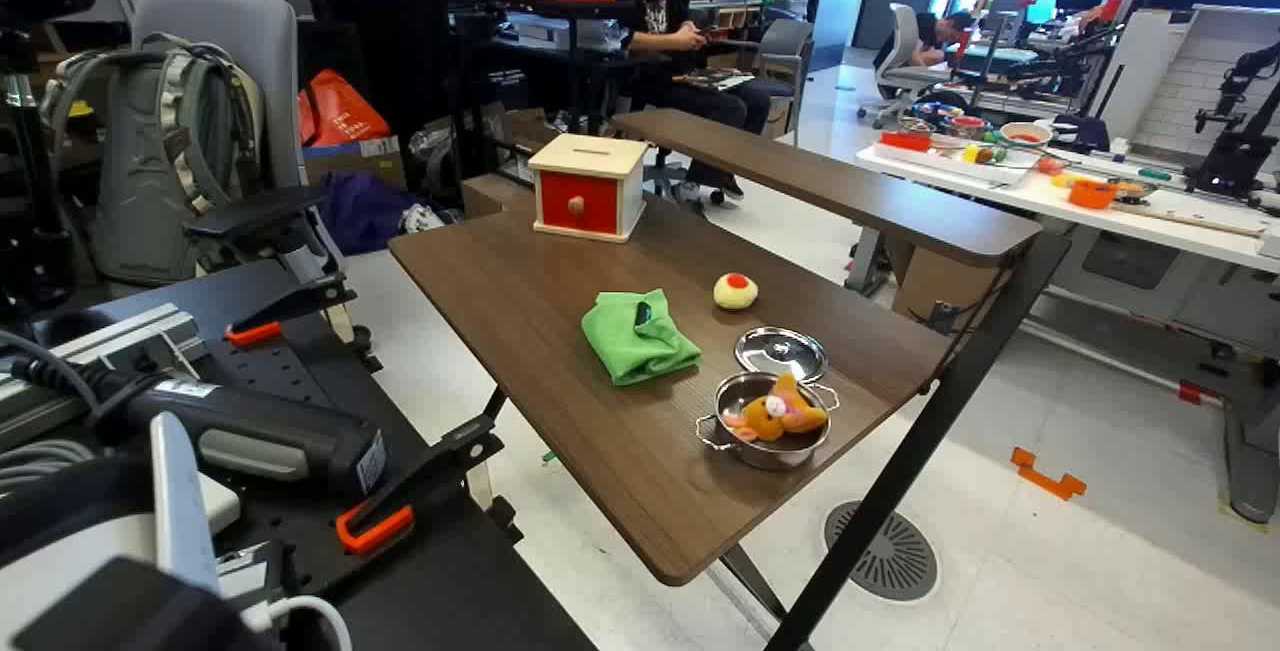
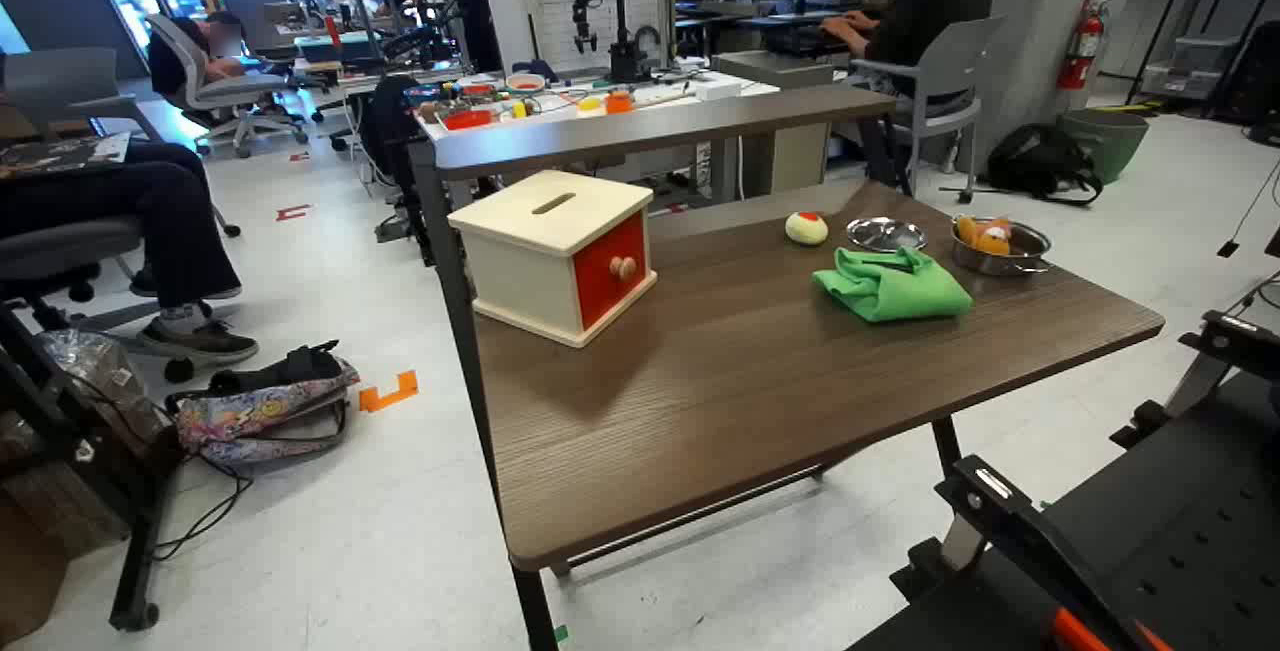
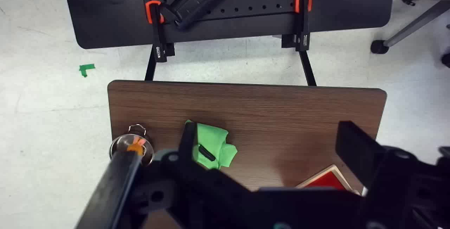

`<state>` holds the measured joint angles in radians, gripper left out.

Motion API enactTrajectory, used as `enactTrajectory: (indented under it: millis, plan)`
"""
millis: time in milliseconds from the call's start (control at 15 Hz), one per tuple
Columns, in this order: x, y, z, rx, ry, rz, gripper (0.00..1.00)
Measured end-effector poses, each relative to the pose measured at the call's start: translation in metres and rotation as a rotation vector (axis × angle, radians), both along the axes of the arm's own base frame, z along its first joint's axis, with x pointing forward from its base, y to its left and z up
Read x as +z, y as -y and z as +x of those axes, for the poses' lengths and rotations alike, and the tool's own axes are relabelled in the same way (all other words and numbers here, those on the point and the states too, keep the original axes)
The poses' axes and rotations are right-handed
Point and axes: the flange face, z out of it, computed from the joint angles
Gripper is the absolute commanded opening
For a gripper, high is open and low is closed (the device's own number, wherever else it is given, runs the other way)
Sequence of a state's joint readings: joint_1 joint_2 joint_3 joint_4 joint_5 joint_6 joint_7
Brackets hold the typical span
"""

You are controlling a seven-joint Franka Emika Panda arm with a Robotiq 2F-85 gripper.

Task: Remove the teddy bear from the silver pot

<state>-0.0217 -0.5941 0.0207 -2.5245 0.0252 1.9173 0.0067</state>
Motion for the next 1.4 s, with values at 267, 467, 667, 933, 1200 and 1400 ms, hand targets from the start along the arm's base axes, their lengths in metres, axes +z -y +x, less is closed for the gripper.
enactTrajectory:
  millis: [267,467,667,933,1200,1400]
  plan:
    - [0.0,0.0,0.0,0.0,0.0,0.0,1.0]
    - [0.0,0.0,0.0,0.0,0.0,0.0,1.0]
    - [0.0,0.0,0.0,0.0,0.0,0.0,1.0]
    - [0.0,0.0,0.0,0.0,0.0,0.0,1.0]
    - [0.0,0.0,0.001,-0.008,0.009,0.009,1.0]
    - [-0.002,0.005,0.015,-0.048,0.059,0.026,1.0]
